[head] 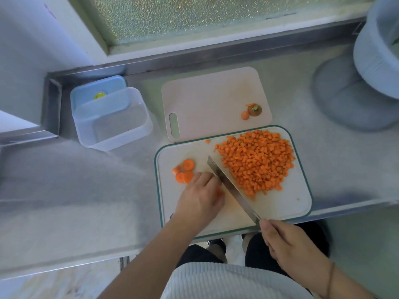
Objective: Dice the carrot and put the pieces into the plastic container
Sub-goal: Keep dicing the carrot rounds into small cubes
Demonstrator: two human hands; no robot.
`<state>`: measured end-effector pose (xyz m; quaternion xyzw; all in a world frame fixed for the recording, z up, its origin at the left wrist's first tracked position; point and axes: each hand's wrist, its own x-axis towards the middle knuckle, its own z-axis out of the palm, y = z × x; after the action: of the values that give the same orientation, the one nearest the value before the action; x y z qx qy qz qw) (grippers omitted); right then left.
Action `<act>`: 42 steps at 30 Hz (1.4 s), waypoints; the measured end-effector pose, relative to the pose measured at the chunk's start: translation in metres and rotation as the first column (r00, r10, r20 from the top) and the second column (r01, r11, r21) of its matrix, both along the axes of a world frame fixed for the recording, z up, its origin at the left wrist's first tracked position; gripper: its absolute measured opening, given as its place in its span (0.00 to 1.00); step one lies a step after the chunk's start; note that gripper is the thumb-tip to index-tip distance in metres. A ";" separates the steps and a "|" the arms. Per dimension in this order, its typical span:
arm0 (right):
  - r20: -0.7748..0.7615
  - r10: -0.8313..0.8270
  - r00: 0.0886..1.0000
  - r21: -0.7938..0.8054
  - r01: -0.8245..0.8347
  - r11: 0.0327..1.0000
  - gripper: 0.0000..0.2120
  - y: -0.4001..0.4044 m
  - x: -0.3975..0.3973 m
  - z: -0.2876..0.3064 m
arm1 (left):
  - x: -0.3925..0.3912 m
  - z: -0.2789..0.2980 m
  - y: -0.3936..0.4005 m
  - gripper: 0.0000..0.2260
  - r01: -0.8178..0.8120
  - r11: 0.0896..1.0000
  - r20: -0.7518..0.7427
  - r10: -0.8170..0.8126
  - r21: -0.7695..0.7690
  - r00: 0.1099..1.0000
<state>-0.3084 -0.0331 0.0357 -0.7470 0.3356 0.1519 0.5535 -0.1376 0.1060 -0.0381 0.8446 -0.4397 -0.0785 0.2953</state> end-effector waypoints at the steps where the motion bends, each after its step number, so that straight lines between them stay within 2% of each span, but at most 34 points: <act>1: 0.000 0.010 1.000 -0.018 -0.010 1.000 0.29 0.001 0.002 -0.002 | -0.002 -0.003 0.002 0.07 -0.020 0.999 0.020 0.021 -0.043 1.000; 4: 0.002 0.025 1.000 -0.030 -0.025 0.999 0.26 0.003 0.003 -0.004 | -0.008 -0.009 0.012 0.06 -0.016 0.991 0.063 0.025 -0.132 0.998; 11: 0.039 0.133 0.990 -0.160 -0.125 0.979 0.21 0.002 -0.003 0.000 | -0.012 -0.021 0.012 0.04 0.049 0.978 0.077 -0.034 -0.201 0.996; 12: 0.039 0.148 0.988 -0.162 -0.140 0.977 0.23 0.000 -0.006 -0.002 | -0.013 -0.022 0.011 0.05 0.047 0.977 0.075 -0.032 -0.209 0.997; 16: -0.021 0.210 0.977 -0.182 -0.210 0.961 0.40 -0.003 -0.019 -0.011 | -0.014 -0.024 0.014 0.05 0.047 0.969 0.094 -0.025 -0.244 0.995; 21: -0.035 0.249 0.968 -0.142 -0.251 0.958 0.39 -0.004 -0.017 -0.018 | -0.014 -0.026 0.014 0.05 0.048 0.966 0.101 -0.022 -0.254 0.995; 27: 0.023 0.216 0.976 -0.171 -0.210 0.963 0.38 -0.002 0.008 -0.030 | -0.014 -0.027 0.018 0.06 0.064 0.972 0.092 -0.044 -0.224 0.995; 32: 0.066 0.178 0.982 -0.187 -0.163 0.969 0.39 0.004 -0.006 -0.017 | -0.012 -0.027 0.019 0.04 0.042 0.972 0.083 -0.023 -0.232 0.996; 36: -0.064 0.232 0.971 -0.200 -0.240 0.950 0.46 0.005 -0.017 -0.013 | -0.012 -0.028 0.019 0.04 0.050 0.967 0.091 -0.028 -0.248 0.995; 42: -0.037 0.264 0.964 -0.261 -0.264 0.929 0.39 0.011 0.005 -0.026 | -0.011 -0.027 0.021 0.05 0.063 0.966 0.119 -0.034 -0.251 0.992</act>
<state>-0.3037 -0.0217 0.0093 -0.8520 0.2495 0.1794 0.4238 -0.1489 0.1272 -0.0650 0.7918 -0.4829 0.0193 0.3735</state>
